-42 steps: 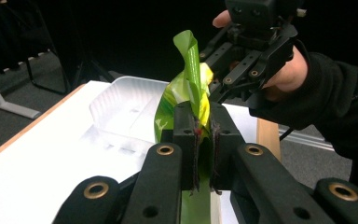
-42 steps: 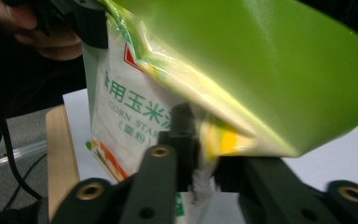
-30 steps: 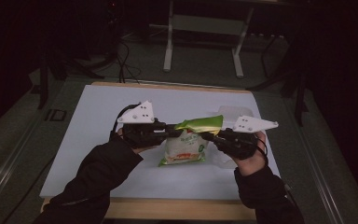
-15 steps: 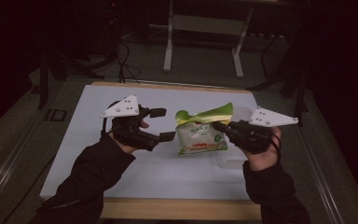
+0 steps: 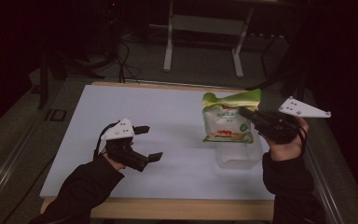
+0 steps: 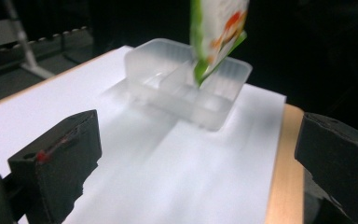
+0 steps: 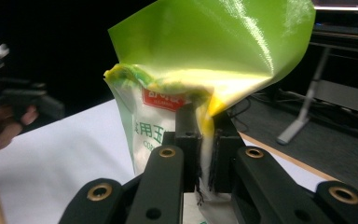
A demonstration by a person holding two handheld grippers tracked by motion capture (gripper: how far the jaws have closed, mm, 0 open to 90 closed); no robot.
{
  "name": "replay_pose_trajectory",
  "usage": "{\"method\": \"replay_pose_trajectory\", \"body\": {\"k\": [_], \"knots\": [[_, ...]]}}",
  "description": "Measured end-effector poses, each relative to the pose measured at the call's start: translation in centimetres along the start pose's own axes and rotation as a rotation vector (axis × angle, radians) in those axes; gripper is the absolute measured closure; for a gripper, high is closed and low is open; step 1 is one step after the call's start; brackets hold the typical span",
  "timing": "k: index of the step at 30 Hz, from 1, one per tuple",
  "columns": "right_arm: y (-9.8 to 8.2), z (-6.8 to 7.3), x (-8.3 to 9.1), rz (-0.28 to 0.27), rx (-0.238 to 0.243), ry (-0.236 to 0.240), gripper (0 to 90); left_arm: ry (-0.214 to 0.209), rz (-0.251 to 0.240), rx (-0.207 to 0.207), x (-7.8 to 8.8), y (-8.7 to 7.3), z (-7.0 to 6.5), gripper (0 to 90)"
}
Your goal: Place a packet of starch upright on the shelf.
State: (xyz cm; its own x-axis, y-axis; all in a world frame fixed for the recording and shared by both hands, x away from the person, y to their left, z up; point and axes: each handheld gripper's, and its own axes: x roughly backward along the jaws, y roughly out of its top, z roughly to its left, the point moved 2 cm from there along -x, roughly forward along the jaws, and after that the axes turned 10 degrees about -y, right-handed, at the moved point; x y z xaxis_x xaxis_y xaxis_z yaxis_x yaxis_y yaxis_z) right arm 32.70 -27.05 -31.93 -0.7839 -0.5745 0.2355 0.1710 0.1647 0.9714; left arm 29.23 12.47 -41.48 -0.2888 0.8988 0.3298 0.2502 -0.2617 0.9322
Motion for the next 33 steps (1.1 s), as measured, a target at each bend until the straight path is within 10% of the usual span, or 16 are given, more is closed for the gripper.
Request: {"method": "replay_pose_trajectory", "body": {"k": [16,33], "knots": [[-3.2,-5.5,-1.2,0.061,-0.063,-0.168,85.0,0.041,-0.039,-0.001,0.8,-6.1,0.8,0.2],[-7.5,-7.2,-4.8,0.117,-0.152,-0.123,85.0,0.039,-0.096,0.045,0.6,-7.6,1.2,0.2]]}}
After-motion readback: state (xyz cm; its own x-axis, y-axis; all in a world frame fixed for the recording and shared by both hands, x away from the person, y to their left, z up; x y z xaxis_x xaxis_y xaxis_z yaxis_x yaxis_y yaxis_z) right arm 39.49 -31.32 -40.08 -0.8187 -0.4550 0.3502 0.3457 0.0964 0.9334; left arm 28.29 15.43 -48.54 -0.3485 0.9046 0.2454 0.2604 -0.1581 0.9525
